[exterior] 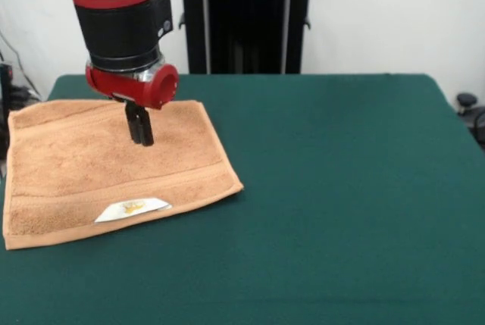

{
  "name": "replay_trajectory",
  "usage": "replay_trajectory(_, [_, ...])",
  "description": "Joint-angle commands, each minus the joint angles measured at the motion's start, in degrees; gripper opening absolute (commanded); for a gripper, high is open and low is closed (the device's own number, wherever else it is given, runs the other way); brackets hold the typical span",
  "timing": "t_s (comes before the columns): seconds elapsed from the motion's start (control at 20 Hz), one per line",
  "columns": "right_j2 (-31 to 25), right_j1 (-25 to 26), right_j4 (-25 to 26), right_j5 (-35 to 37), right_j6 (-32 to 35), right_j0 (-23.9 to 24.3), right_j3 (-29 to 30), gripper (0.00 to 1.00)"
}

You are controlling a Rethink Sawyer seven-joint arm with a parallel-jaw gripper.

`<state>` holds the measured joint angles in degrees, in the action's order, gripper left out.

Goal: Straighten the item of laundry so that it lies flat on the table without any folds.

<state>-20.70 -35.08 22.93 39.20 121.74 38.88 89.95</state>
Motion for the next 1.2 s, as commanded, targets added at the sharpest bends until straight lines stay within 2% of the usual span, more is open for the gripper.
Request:
replay_trajectory(0.05, [1.48,-0.29,-6.49,0.88,8.82,-0.06,2.72,0.0])
replay_trajectory(0.6, [3.53,1.46,-9.59,0.83,7.96,-1.71,1.25,0.0])
replay_trajectory(1.2, [7.37,6.5,-14.61,-2.31,13.96,-9.3,-3.53,0.0])
